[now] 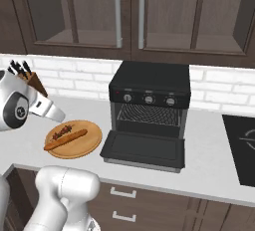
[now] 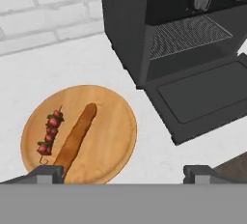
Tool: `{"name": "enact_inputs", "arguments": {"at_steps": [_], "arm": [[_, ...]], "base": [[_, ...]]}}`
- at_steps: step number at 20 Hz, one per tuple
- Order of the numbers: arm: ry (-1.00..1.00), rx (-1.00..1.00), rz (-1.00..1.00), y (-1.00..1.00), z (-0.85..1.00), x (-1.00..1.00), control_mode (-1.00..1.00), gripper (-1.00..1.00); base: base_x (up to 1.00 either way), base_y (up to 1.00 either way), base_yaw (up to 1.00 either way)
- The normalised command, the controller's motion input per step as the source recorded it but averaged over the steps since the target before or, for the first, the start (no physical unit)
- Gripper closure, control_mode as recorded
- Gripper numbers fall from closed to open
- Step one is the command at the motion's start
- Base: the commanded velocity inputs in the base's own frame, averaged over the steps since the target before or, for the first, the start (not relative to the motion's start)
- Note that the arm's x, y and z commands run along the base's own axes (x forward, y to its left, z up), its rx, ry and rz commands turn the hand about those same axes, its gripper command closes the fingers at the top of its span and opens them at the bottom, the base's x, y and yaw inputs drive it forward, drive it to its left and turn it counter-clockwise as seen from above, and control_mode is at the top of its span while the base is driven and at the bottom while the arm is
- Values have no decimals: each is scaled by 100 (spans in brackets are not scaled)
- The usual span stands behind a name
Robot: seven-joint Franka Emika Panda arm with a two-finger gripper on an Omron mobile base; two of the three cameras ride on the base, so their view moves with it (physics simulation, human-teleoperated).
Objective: Pick up the kebab skewer and baguette bread, and place them inside the toaster oven. Close the toaster oven door and start by setting the timer.
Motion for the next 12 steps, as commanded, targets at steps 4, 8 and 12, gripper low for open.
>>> {"name": "enact_inputs", "arguments": {"at_steps": [4, 8, 12], "arm": [[-1, -3, -6, 28, -42, 0, -100, -100], [-4, -11, -3, 42, -49, 8, -100, -100], [-7, -11, -3, 45, -69, 25, -100, -100]], "base": [[0, 0, 0], [0, 0, 0], [0, 0, 0]]}}
